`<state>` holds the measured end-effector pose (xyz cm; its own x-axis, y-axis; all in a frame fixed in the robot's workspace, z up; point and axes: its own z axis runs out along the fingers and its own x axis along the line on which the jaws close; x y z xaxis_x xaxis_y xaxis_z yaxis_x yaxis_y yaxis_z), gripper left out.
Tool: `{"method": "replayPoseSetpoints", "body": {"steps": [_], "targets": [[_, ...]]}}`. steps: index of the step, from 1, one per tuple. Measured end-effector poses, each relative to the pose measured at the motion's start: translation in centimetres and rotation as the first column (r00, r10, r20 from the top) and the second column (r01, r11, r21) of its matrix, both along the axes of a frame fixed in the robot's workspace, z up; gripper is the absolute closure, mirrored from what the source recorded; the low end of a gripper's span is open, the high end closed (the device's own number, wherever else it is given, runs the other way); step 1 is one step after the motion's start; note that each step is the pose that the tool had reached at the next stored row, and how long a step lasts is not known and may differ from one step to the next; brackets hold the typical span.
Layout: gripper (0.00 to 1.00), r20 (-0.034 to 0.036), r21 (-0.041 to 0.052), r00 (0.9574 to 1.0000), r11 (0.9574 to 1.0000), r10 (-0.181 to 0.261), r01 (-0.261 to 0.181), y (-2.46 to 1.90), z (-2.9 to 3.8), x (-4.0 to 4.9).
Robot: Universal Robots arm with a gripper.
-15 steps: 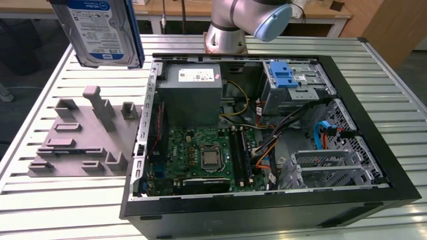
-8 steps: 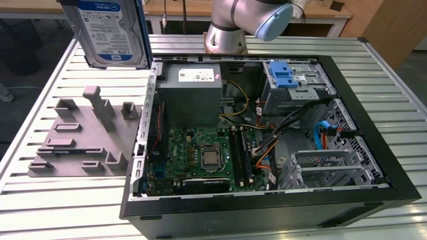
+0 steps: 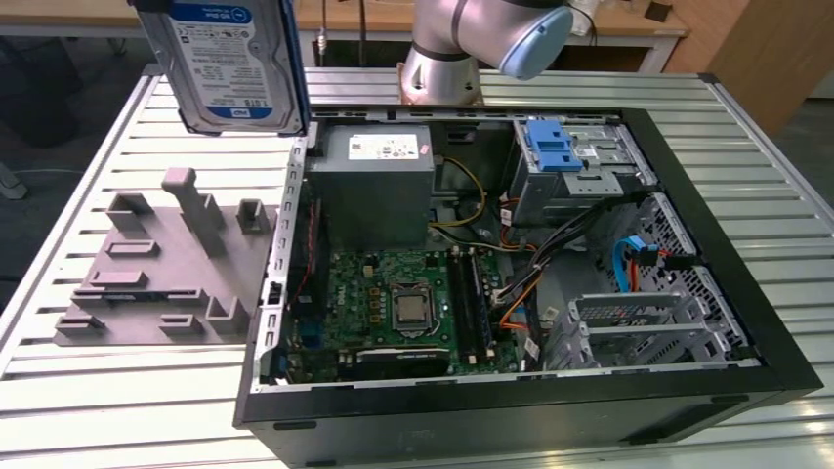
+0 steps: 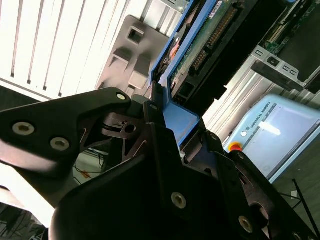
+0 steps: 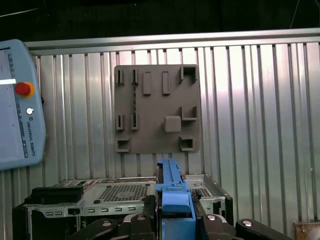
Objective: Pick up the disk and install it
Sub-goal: 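Pick up the disk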
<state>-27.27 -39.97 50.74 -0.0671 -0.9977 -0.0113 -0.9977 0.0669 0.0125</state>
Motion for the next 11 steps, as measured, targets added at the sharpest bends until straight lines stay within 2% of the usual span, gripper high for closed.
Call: {"method": "replayPoseSetpoints", "body": {"steps": [5, 11], "targets": [[0.64, 0.0, 0.0, 1.0, 1.0, 0.0, 0.0, -0.08, 0.0, 0.62], [0.64, -0.0001, 0.0, 1.0, 1.0, 0.0, 0.0, -0.82, 0.0, 1.06]]}}
